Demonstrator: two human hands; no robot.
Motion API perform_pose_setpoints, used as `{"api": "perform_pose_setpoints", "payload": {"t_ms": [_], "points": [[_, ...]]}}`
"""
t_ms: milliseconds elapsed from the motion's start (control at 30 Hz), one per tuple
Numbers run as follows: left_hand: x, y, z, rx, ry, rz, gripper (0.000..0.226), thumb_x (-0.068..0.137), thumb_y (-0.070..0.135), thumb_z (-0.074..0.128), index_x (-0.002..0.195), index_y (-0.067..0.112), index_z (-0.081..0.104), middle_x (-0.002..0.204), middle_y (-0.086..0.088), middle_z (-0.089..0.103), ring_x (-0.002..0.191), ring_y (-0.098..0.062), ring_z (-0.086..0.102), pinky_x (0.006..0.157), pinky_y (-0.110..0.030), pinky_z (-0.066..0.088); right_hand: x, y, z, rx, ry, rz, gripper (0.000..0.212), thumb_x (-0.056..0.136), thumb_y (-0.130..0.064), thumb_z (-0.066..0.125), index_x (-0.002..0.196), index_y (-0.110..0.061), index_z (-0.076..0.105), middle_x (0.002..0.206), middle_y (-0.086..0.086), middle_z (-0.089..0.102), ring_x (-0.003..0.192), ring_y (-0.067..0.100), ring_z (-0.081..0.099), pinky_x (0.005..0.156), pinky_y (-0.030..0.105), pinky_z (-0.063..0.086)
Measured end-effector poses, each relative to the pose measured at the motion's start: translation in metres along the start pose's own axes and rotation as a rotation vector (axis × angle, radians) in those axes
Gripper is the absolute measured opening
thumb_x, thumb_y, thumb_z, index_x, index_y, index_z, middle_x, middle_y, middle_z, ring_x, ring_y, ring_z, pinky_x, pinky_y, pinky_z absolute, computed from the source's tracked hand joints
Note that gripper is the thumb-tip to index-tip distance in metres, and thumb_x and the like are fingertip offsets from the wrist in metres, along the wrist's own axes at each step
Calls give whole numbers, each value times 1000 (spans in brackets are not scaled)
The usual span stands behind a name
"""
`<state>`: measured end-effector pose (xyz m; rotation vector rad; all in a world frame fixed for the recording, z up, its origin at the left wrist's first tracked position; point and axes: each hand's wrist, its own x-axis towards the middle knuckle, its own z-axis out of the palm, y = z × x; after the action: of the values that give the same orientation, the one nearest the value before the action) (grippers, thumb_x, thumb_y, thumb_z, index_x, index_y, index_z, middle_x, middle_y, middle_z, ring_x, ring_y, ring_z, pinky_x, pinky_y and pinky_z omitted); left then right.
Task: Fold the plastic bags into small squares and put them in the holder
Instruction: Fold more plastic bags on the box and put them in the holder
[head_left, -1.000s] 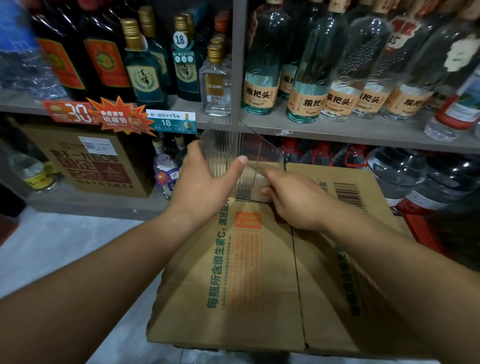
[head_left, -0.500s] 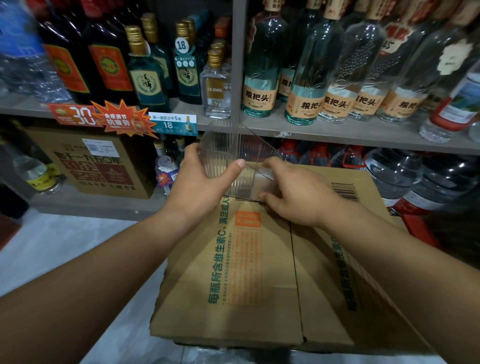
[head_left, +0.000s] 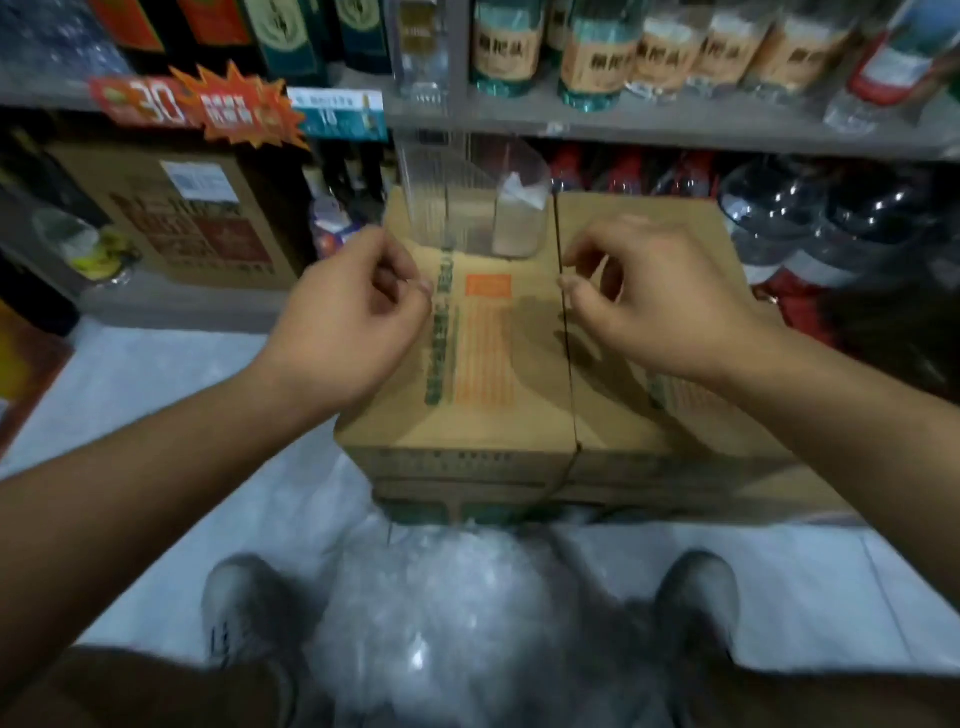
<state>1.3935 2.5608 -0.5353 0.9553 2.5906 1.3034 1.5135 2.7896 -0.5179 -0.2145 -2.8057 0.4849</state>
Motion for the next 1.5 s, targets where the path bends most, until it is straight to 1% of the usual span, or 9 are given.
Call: {"api": "perform_pose_setpoints", "payload": {"t_ms": [167,267,400,567,667,800,1133,1367,1500], "points": [[-119,-8,23,176,-495,324,19,93,43,49,81,30,57,69,15,55,62,-4,56,56,-27,46,-128,-18,32,224,-277,-103,11,95,-28,59,92,-23,69,81,-11,66,70,3,59,65,29,50],[-163,-55,70,319,-816,232,30,94,51,37,78,31,54,72,14,56,68,-4,55,62,-30,49,-188,-3,85,133,-624,-21,13,99,-33,57,102,-26,68,92,-12,67,67,0,51,66,26,40],[-206,-106,148,310,-1043,-14,26,97,39,51,81,24,64,79,9,62,78,-13,60,76,-32,52,-249,47,154,86,-977,193,18,95,-26,62,110,-20,70,109,-1,68,100,19,62,87,35,49],[-254,-112,236,150,-1063,-319,31,92,26,63,61,22,63,71,5,64,85,-19,67,81,-27,52,-284,79,197,-34,-1129,241,30,90,-35,66,118,-24,69,118,2,63,112,23,58,86,30,46],[-280,-111,274,137,-1098,-497,27,85,42,66,93,19,77,103,-3,74,105,-20,67,88,-24,48,-295,94,217,-120,-1135,165,44,87,-51,68,128,-35,63,125,1,61,119,24,51,89,29,41],[-311,-115,304,150,-1120,-607,61,85,53,75,131,16,59,131,-4,61,119,-23,59,99,-30,46,-299,101,237,-187,-1248,88,50,89,-50,65,135,-32,57,136,2,57,127,27,46,101,35,41],[-305,-106,330,5,-938,-625,14,87,28,72,91,16,78,93,-3,70,83,-12,59,68,-17,34,-295,130,230,54,-1104,361,20,90,-26,70,108,-18,72,112,4,68,105,24,63,91,32,49],[-260,-89,286,-226,-783,-585,15,85,-2,69,78,10,72,70,3,64,57,8,56,63,-7,43,-264,137,191,223,-935,438,8,90,-13,69,96,-9,73,95,1,65,90,17,59,84,31,48],[-212,-77,237,-317,-760,-552,15,90,1,65,77,9,65,74,-4,74,55,-10,64,60,-31,56,-231,116,153,363,-789,428,8,96,-13,65,90,-17,68,95,-2,67,85,8,59,78,23,43]]}}
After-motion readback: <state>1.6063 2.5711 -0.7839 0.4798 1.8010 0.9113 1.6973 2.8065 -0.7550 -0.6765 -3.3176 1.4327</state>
